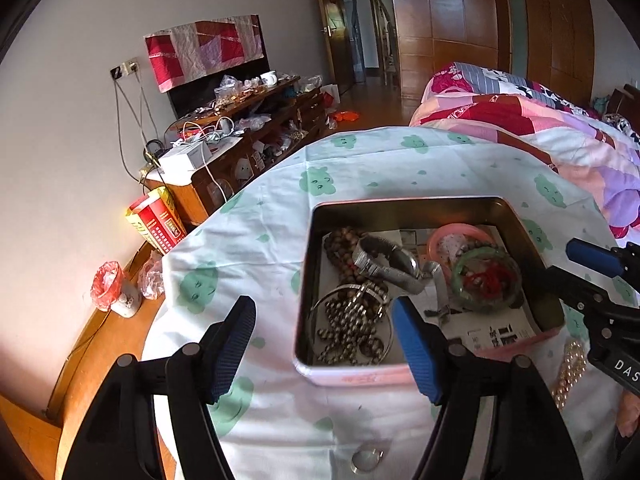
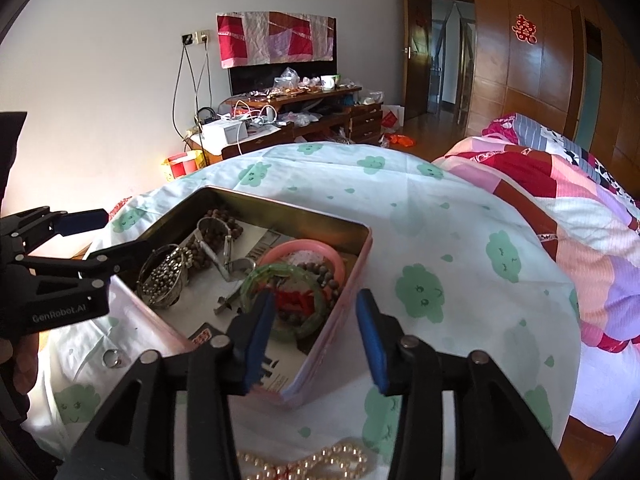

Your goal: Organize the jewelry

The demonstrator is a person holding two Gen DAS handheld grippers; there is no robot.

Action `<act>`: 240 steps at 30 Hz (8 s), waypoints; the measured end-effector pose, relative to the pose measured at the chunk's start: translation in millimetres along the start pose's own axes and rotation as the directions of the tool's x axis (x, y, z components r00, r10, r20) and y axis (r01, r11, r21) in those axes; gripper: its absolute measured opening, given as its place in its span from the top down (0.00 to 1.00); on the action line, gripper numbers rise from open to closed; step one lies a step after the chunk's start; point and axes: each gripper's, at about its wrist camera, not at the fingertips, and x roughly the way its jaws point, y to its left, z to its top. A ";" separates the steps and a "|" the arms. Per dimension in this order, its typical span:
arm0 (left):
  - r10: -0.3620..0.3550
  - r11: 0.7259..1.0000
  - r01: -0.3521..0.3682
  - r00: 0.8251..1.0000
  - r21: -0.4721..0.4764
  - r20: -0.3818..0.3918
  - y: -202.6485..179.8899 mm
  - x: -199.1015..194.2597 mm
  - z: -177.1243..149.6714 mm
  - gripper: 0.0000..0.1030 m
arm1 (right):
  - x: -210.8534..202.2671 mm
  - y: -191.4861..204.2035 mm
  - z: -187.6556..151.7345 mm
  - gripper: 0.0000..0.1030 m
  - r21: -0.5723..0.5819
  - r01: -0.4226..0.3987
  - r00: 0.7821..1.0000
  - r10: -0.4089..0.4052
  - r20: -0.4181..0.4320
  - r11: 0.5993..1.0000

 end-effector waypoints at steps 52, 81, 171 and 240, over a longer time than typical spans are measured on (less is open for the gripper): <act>-0.136 0.988 0.126 0.982 -0.084 -0.133 -14.8 -10.9 -80.8 1.00 | -24.8 2.0 -80.3 0.35 0.025 0.033 0.994 -0.031 -0.103 0.999; -0.141 0.990 0.141 0.982 -0.013 -0.125 -29.6 -7.2 -84.5 0.80 | -26.9 2.2 -81.4 0.34 0.031 0.022 0.995 -0.019 -0.094 0.999; -0.219 0.973 0.221 0.975 -0.070 0.039 4.5 -58.7 -33.9 0.80 | -45.2 30.4 -57.4 0.87 -0.065 0.037 0.981 -0.048 -0.188 0.997; -0.049 0.994 0.053 0.998 -0.092 0.035 11.7 -17.2 1.0 0.31 | -6.3 31.5 11.9 0.41 -0.056 0.012 0.998 -0.008 0.061 0.998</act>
